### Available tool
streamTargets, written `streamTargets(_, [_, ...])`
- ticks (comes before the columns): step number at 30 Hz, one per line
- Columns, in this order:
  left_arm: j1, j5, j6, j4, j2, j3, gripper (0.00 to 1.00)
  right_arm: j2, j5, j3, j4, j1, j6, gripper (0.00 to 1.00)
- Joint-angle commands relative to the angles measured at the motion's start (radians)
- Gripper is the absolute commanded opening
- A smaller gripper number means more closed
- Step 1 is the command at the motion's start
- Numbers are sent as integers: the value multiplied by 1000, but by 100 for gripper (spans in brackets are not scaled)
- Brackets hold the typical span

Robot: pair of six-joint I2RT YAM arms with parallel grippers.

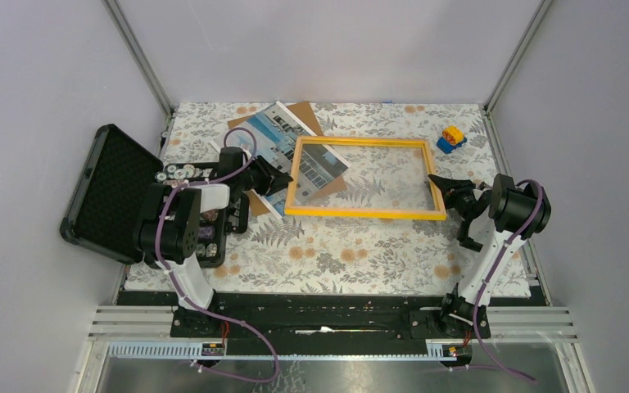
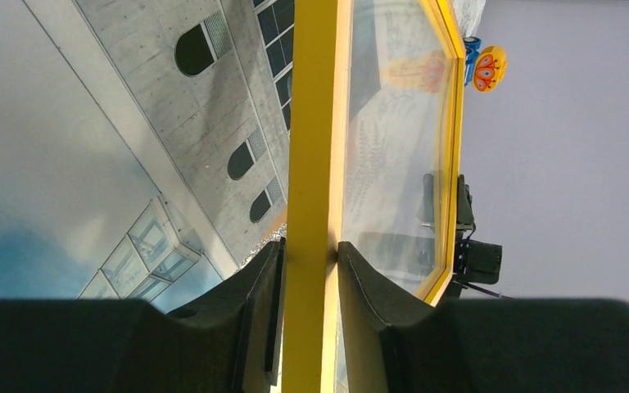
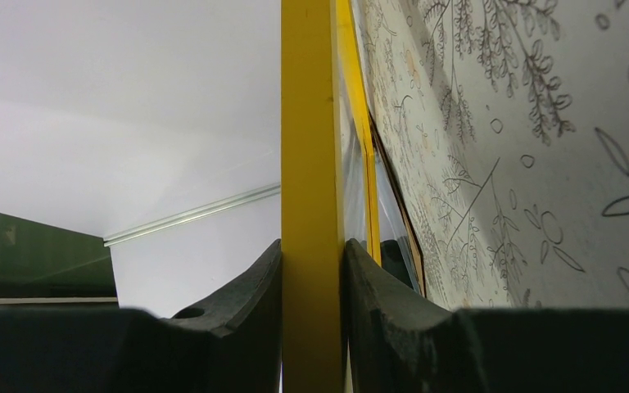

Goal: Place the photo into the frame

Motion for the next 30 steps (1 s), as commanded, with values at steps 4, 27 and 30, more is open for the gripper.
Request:
streamTargets(4, [-26,-43,89,-99,-8,70,32,-19,-47,10,152,10,39,19])
streamTargets(27, [-105,-43,200,-267,66,196,26,-66,-38,11,154,10,65,30])
streamTargets(30, [-100,-35,189,-254,71,187,26,-97,-36,11,154,10,84,29])
